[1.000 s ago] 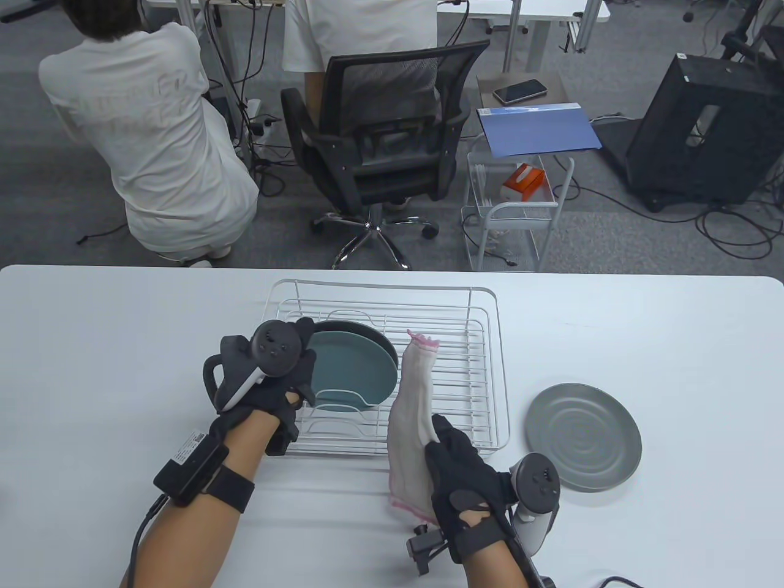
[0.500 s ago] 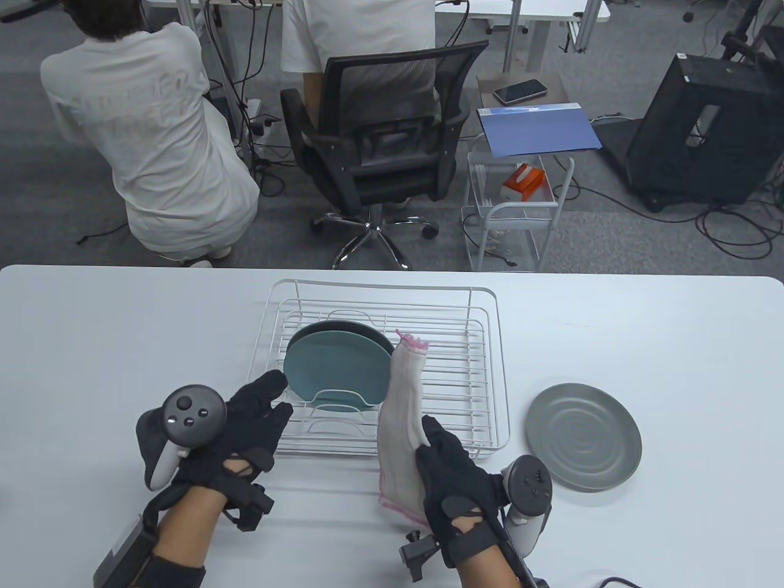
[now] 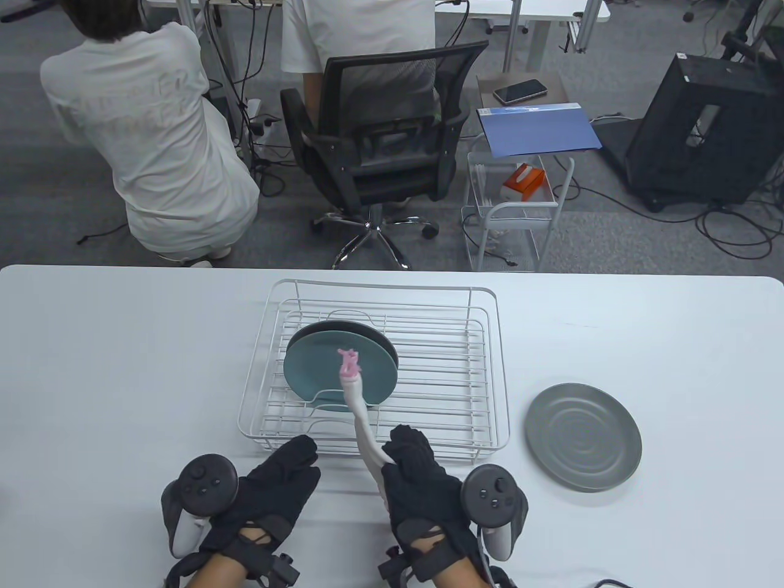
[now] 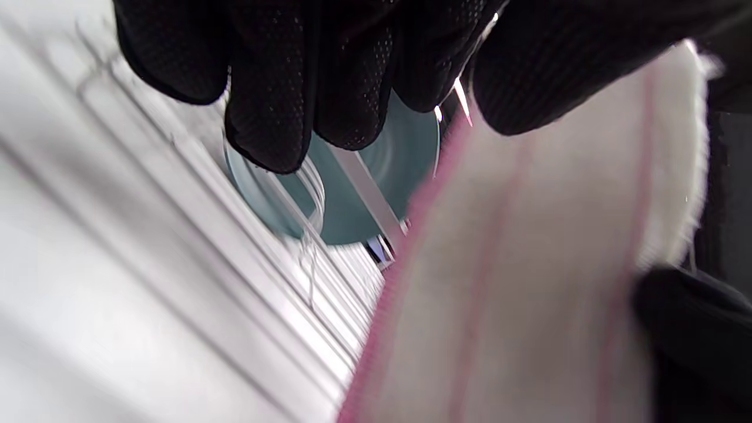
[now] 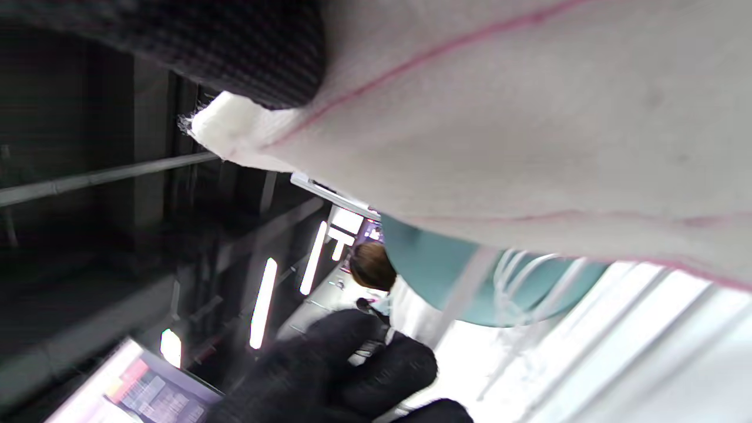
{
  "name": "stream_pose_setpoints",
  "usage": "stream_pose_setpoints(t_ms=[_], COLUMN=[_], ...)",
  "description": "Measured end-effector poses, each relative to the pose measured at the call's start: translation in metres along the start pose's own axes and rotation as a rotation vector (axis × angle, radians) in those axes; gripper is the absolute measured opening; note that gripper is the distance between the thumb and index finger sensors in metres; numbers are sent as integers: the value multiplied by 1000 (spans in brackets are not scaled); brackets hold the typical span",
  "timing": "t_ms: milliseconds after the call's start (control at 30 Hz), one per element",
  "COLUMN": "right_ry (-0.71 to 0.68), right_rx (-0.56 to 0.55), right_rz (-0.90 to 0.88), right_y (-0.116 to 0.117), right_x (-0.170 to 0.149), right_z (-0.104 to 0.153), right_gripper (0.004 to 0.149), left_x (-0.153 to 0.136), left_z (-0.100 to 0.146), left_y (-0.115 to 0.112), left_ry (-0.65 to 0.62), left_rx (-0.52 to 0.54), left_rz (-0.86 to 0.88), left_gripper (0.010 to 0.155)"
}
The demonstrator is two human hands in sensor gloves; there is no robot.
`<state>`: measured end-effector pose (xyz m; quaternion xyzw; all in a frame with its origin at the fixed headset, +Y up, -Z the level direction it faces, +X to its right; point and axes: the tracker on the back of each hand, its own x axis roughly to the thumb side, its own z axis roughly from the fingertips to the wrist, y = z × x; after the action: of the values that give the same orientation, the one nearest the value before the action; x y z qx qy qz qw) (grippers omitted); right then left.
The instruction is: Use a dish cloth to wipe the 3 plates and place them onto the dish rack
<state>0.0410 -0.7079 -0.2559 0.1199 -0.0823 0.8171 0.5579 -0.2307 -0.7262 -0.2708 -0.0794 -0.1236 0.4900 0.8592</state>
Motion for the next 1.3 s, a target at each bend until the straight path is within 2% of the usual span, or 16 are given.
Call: stream_pose_setpoints(t_ms=[67,133,300,333,433,500,633,733,833,900,1000,1100,1133,1233,1300], right_ry=[-33,-56,-144,-162,-209,-209,-198,-210,-165,-61,164,401,457,750,918], right_rx=[34,71,143,144,173,216,229,94,-63,-155,-246,-327,-357,-418,-451], right_rz=[77,113,246,272,309,284,148,79,93,113,178,366,392,440,448], right_y=[15,27,48,50,55,55,45,24,-15,-47,-95,-149,-160,-199,-214], right_x=[6,11,16,17,21,20,14,16,16,8,-16,-49,-58,-97,-118], right_z=[3,5,9,10,11,11,10,5,-1,-7,-13,-14,-13,-4,6], right_gripper=[44,44,45,46,48,53,59,59,57,58,60,62,63,68,72], left_x=[2,4,1,1,-1,-3,-9,-8,-8,-10,-11,-8,-8,-13,-14], left_z=[0,0,0,2,4,3,1,2,3,4,5,5,5,3,2], left_y=[-10,-16,-21,-21,-14,-9,1,14,26,29,30,32,32,29,29], left_ry=[-12,-22,-61,-49,-20,-25,-53,-105,-119,-122,-116,-130,-129,-117,-108], left_rx=[-89,-129,-219,-195,-96,-82,-67,-3,64,61,52,62,60,29,32], left_rz=[52,92,239,258,240,262,305,234,194,276,367,327,329,377,377], left_gripper=[64,70,88,88,71,60,55,54,53,53,53,53,53,53,53])
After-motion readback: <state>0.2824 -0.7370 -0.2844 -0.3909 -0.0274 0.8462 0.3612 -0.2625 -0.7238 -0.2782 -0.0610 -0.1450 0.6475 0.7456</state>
